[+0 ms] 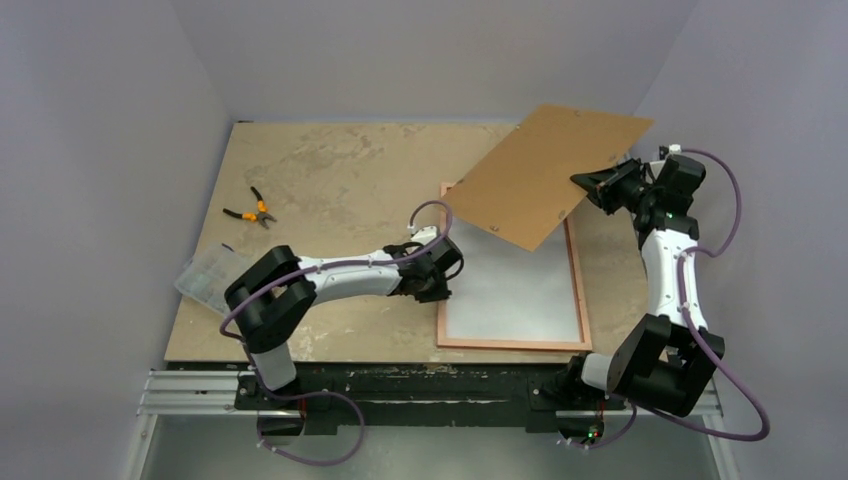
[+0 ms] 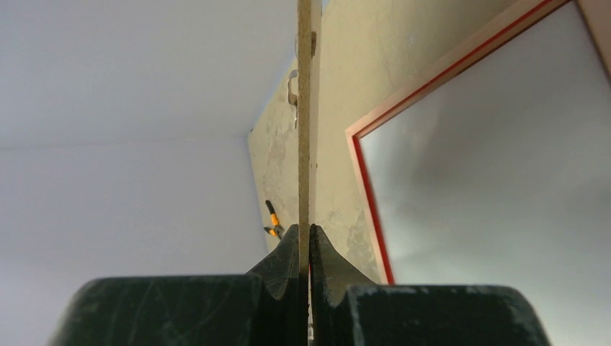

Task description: Put the photo into the frame

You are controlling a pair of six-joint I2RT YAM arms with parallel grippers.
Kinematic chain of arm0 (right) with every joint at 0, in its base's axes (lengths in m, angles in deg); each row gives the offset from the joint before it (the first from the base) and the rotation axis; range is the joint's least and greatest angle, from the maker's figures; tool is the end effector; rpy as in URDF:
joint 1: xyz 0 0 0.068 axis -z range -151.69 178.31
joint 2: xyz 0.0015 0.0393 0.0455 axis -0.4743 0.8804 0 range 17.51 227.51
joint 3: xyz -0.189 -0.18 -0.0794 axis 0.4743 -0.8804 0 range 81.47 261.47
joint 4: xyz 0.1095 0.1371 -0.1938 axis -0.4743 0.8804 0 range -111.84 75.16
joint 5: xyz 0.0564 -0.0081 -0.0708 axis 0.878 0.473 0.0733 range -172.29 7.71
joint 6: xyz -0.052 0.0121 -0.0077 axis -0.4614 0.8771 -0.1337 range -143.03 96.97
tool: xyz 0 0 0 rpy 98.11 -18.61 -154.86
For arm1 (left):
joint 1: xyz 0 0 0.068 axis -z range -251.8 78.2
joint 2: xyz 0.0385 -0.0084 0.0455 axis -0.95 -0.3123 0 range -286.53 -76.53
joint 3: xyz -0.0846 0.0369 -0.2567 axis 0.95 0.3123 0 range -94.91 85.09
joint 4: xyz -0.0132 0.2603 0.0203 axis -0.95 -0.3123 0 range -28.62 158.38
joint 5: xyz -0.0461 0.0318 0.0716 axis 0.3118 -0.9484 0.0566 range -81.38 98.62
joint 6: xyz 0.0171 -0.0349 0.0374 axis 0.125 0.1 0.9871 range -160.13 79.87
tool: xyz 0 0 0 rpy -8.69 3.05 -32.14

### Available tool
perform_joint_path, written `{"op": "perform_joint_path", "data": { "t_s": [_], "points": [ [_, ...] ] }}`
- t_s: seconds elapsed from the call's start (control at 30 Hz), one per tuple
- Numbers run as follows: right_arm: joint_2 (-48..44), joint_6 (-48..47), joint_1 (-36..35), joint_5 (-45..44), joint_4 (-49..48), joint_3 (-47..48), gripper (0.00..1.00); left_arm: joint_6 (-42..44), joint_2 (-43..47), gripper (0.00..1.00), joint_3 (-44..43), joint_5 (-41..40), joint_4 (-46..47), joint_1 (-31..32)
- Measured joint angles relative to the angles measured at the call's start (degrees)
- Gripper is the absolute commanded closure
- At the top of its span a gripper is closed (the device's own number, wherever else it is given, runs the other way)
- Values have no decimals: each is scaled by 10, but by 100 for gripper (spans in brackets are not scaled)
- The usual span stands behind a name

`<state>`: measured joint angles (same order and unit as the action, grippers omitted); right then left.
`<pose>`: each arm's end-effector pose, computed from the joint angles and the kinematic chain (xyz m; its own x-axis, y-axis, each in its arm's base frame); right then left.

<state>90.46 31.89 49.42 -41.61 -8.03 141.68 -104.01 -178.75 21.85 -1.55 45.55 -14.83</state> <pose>0.2743 -0.0810 0.3252 -0.4614 0.8433 -0.2758 0.1854 0.3956 0.8995 0.1990 -0.2946 0.1679 -0.9116 -0.2191 -0.3479 -0.0879 0.9305 -0.3557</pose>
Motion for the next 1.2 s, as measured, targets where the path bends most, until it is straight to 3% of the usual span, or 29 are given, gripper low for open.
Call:
{"op": "perform_joint_path", "data": {
  "t_s": [0.53, 0.63, 0.8, 0.83, 0.93, 1.2],
  "points": [
    [0, -61, -61, 33, 33, -51, 100, 73, 169, 100, 144, -65, -129, -33],
    [0, -81, -85, 40, 51, -51, 100, 75, 194, 82, 168, -67, -129, -34],
    [0, -110, -110, 50, 71, -60, 100, 80, 225, 23, 192, -67, -130, -37],
    [0, -118, -110, 53, 81, -60, 100, 80, 233, 18, 196, -66, -132, -37],
    [-4, -139, -110, 54, 103, -61, 100, 80, 270, 12, 209, -64, -134, -37],
    [-40, -180, -117, 57, 145, -68, 100, 70, 417, 8, 270, -16, -92, -71]
  ]
}}
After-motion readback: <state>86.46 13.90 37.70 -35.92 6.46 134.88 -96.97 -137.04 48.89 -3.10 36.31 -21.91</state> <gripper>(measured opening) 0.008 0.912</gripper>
